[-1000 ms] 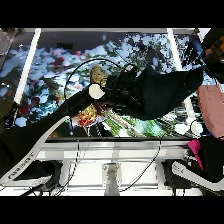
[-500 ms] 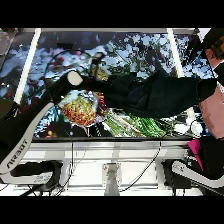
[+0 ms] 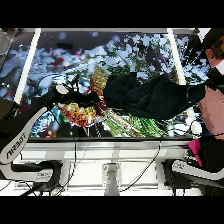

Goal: Fold the clothes and pants, and hang the long-sleeved shirts on hangers.

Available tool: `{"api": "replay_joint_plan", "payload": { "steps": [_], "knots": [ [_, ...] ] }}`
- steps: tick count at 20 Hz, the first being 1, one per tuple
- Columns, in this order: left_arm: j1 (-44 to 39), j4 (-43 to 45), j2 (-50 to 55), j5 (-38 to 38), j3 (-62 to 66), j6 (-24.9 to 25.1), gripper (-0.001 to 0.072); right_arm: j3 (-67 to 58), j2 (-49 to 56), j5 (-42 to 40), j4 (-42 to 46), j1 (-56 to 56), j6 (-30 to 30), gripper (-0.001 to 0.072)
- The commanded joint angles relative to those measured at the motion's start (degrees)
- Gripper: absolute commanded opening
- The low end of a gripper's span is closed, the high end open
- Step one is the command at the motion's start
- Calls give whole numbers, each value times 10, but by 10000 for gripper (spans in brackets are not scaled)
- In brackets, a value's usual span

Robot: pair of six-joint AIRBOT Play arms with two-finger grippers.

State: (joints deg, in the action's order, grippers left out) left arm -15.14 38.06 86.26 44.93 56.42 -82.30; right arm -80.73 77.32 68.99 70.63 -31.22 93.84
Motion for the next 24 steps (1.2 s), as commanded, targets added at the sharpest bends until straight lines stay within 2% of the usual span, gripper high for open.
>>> {"api": "replay_joint_plan", "payload": {
  "steps": [1, 2, 4, 7, 13, 14, 15, 16, 17, 21, 22, 24],
  "knots": [
    [-8, -156, 35, -37, -15, -23, 500, 0, 7, 3, -50, -2, -25, 16],
    [-13, -191, 46, -47, -15, -23, 490, 0, 7, 3, -50, -2, -25, 16],
    [-23, -224, 68, -65, -14, -14, 329, 0, 7, 2, -50, -2, -25, 17],
    [-31, -262, 90, -85, -14, -6, 325, 0, 7, 0, -50, -2, -25, 17],
    [-34, -285, 122, -87, 9, -7, 321, 0, 7, -11, -51, -2, -25, 17],
    [-36, -285, 128, -87, 20, -6, 284, 0, 7, -11, -51, -2, -25, 17],
    [-37, -285, 131, -87, 28, -6, 101, 0, 7, -11, -51, -2, -25, 17],
    [-37, -285, 132, -91, 34, -5, 11, 0, 7, -10, -51, -2, -24, 17],
    [-35, -290, 131, -94, 39, 11, 11, 0, 7, -10, -51, -2, -24, 17],
    [34, -290, 80, -94, 65, 125, 8, 0, 7, -11, -63, -2, -14, 16],
    [60, -280, 54, -96, 73, 139, 7, 0, 7, -12, -79, -2, -3, 16],
    [114, -201, -6, -101, 100, 142, 7, 0, 7, -29, -148, -2, 2, 16]
  ]
}}
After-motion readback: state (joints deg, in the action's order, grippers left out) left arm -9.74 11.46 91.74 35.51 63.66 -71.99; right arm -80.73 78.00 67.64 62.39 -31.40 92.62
